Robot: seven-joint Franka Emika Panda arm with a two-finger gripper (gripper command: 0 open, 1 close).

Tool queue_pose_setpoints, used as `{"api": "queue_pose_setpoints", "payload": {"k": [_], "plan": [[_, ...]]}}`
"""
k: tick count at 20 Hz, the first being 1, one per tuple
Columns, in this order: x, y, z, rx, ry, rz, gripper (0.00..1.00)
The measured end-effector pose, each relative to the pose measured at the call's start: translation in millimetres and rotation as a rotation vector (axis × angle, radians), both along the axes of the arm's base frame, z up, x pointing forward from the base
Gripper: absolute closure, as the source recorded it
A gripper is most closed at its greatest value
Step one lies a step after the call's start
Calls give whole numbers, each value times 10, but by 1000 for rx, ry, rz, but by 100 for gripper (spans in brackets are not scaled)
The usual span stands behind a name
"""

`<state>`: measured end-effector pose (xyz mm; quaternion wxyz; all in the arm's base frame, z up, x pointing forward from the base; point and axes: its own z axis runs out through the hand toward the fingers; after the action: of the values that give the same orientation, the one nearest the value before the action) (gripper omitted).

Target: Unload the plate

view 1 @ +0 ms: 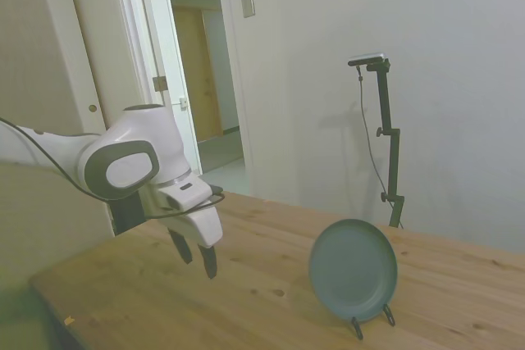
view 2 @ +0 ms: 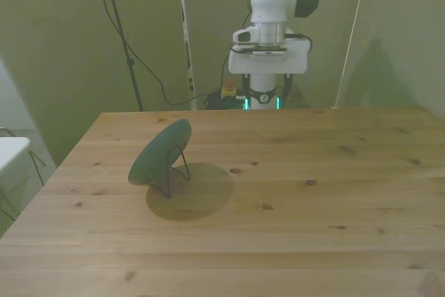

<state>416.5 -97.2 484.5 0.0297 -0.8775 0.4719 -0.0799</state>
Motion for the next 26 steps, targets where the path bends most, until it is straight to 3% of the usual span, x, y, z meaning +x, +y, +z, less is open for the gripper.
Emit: {"api": "queue_pose_setpoints", "payload": {"k": [5, 8, 13, 15, 18, 26], "plan": [[79, -646, 467, -3, -23, -65, 0], [242, -1077, 591, -7, -30, -105, 0], [684, -1521, 674, -24, -34, -134, 0], [833, -1379, 735, -47, -42, -54, 0], [861, -1403, 754, -57, -67, -60, 0], [1097, -1946, 664, 9, -150, -180, 0]]}}
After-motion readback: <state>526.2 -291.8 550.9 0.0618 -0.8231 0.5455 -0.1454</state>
